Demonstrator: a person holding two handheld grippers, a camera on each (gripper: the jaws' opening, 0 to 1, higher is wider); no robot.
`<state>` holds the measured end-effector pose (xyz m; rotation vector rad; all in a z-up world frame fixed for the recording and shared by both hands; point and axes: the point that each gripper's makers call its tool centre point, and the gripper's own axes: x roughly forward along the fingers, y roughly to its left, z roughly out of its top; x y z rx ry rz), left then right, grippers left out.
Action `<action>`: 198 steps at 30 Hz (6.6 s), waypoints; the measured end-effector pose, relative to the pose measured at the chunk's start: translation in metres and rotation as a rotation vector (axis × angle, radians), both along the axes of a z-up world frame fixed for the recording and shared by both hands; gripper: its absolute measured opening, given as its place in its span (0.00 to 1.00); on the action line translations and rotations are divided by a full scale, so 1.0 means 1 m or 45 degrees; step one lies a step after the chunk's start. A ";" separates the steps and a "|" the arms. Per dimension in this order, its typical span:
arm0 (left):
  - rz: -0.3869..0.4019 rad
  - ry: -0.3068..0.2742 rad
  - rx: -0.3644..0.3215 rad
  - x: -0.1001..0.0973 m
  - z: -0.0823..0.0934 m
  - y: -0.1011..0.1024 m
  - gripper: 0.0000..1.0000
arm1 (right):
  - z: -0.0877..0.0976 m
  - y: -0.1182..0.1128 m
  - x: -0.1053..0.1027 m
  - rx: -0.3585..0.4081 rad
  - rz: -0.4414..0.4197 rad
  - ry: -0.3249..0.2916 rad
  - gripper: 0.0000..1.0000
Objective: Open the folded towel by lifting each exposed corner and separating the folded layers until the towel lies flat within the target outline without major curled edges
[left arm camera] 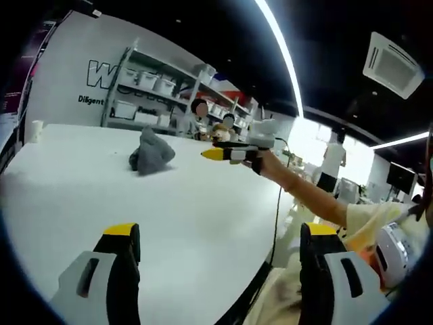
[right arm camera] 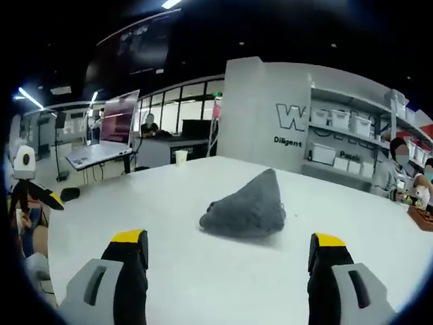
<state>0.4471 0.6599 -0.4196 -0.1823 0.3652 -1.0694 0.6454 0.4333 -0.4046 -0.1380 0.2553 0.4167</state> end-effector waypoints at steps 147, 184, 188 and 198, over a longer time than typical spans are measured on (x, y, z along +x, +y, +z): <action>0.021 -0.058 -0.053 -0.009 0.021 0.023 0.92 | -0.084 0.038 0.050 -0.456 0.148 0.115 0.02; -0.015 -0.058 -0.009 -0.012 0.015 0.011 0.92 | -0.083 0.010 -0.012 -0.393 0.289 0.184 0.05; -0.020 -0.052 -0.008 -0.012 0.014 0.009 0.92 | -0.083 0.010 -0.021 -0.416 0.294 0.165 0.05; -0.009 -0.063 -0.005 -0.013 0.015 0.012 0.92 | -0.086 0.010 -0.038 -0.472 0.288 0.124 0.09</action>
